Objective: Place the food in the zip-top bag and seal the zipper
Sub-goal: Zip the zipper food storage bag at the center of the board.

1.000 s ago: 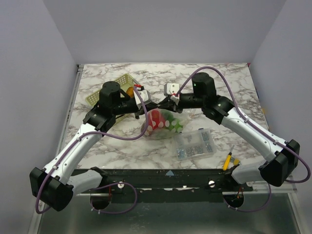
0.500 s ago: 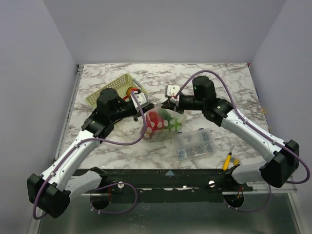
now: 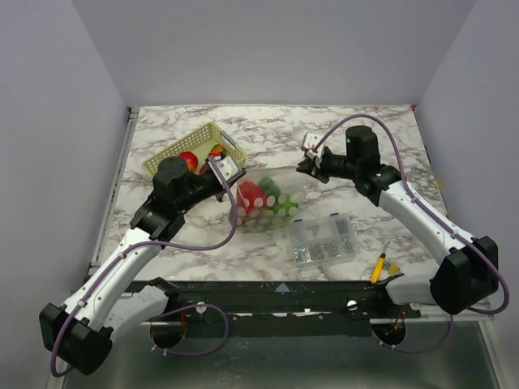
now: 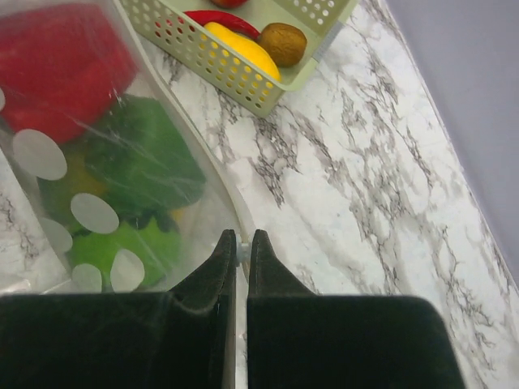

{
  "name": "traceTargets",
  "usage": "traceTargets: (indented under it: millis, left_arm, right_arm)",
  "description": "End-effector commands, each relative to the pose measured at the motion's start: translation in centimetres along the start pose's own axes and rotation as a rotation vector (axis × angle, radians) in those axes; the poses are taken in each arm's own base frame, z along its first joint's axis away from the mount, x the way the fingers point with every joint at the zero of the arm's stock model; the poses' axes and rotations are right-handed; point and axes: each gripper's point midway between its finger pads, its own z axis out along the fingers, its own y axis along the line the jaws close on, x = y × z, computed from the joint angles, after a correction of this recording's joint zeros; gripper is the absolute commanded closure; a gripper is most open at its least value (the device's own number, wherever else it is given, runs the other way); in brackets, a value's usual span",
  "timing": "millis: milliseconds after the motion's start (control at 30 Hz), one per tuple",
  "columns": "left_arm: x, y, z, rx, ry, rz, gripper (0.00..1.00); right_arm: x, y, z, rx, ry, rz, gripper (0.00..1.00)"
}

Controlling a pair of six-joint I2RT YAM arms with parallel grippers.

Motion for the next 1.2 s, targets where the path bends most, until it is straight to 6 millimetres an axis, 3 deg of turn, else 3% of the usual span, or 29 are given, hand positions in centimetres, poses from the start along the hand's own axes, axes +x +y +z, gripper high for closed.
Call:
traceTargets:
  millis: [0,567,867,933,1000,1033,1167]
  left_arm:
    - [-2.4,2.5,-0.9,-0.124,-0.070,0.076,1.00]
    - [-1.8,3.3,-0.9,-0.169,-0.053,0.084,1.00]
    - [-1.6,2.8,-0.5,-0.129,-0.053,0.078,1.00]
    - [-1.7,2.3,-0.3,-0.097,-0.059,0.085,1.00]
    - [-1.8,1.8,-0.2,-0.073,-0.067,0.102,1.00]
    - [-1.8,1.7,-0.2,-0.071,-0.069,0.109,1.00]
    - [-1.5,1.6,-0.1,-0.069,-0.066,0.120,1.00]
  right_arm:
    - [2.9,-2.1,-1.2,0.069,0.058,0.023,1.00]
    - [8.0,-4.1,-3.1,0.164,0.197,0.039,1.00]
    - [7.9,-4.7,-3.3,0.162,0.220,0.076,0.99]
    - [6.3,-4.3,-3.0,0.123,0.164,0.097,0.87]
    - [4.0,-4.3,-2.7,0.108,0.107,0.116,0.59]
    - [2.7,-4.1,-2.5,0.090,0.081,0.113,0.51]
    - [-2.1,-1.8,-1.7,-0.034,-0.030,0.072,0.38]
